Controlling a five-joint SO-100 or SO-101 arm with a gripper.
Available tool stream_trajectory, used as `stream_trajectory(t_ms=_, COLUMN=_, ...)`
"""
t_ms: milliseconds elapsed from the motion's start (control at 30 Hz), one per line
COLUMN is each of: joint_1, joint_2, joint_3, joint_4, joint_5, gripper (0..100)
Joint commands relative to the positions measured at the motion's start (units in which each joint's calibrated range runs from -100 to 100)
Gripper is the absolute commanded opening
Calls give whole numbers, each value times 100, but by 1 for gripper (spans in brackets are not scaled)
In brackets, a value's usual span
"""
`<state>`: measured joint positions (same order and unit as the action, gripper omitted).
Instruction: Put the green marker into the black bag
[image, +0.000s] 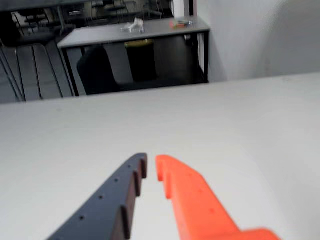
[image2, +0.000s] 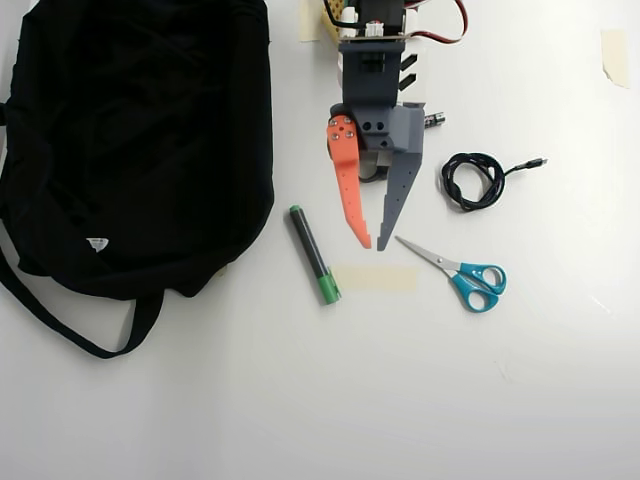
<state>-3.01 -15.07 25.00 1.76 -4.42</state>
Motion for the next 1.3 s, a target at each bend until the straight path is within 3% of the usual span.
stream_trajectory(t_ms=0, joint_1=17, joint_2=-45, joint_3=142, joint_4=-383, joint_5=17, gripper=3)
stream_trajectory(t_ms=933, joint_1=-28, joint_2=-12, joint_3=-164, joint_4=-288, joint_5=59, gripper=2)
stream_trajectory(t_ms=1267, joint_1=-80, joint_2=-12, joint_3=-1251, joint_4=2003, joint_5=59, gripper=2)
